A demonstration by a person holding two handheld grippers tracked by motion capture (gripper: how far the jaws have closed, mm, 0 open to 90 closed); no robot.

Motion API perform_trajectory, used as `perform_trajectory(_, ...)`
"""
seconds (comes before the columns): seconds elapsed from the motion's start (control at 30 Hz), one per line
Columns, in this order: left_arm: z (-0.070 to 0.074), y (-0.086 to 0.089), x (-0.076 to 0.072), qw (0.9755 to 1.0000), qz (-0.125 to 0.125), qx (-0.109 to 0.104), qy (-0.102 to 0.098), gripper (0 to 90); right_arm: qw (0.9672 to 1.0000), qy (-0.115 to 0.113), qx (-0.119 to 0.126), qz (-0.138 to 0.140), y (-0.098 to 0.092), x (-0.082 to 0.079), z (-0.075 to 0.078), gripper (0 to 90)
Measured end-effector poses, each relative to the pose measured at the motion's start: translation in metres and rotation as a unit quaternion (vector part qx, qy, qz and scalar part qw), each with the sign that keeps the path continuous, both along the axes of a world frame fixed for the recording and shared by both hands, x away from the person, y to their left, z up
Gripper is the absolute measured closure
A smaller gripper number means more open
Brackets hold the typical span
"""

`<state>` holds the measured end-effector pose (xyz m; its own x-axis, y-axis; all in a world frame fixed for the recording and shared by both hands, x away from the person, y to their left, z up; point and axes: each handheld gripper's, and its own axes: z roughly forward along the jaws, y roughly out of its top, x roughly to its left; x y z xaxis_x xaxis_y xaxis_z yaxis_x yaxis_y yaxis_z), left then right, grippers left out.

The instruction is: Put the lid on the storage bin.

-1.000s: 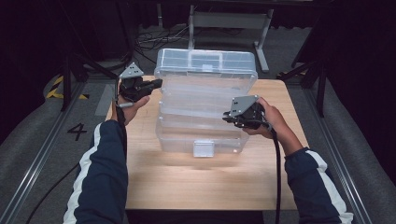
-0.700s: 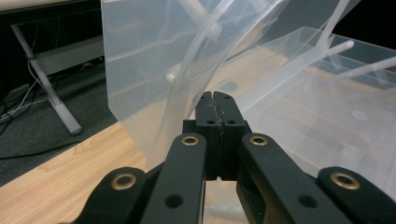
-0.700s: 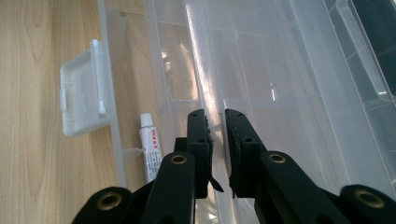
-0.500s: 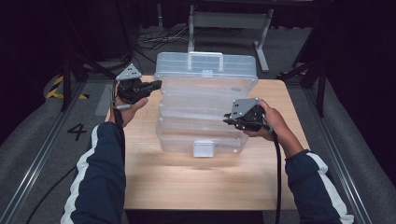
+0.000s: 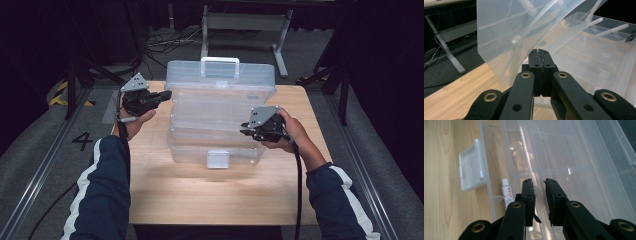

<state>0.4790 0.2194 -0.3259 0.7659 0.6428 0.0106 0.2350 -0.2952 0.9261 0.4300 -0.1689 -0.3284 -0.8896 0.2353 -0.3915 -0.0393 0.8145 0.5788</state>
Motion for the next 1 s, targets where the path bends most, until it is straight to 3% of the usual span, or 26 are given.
perform_trajectory(0.37,-0.003,-0.002,-0.009,0.9997,-0.016,0.016,-0.009,90.0,0.9995,0.014,0.026,-0.008,-0.017,-0.002,-0.006,76.8)
perform_trajectory(0.73,-0.009,-0.001,-0.018,0.9996,-0.025,0.012,-0.006,90.0,0.9983,0.013,0.052,-0.026,-0.035,-0.010,-0.009,77.2)
perform_trajectory(1.0,-0.014,0.000,-0.024,0.9993,-0.031,0.019,-0.005,90.0,0.9975,0.016,0.062,-0.031,-0.043,-0.016,-0.012,77.5)
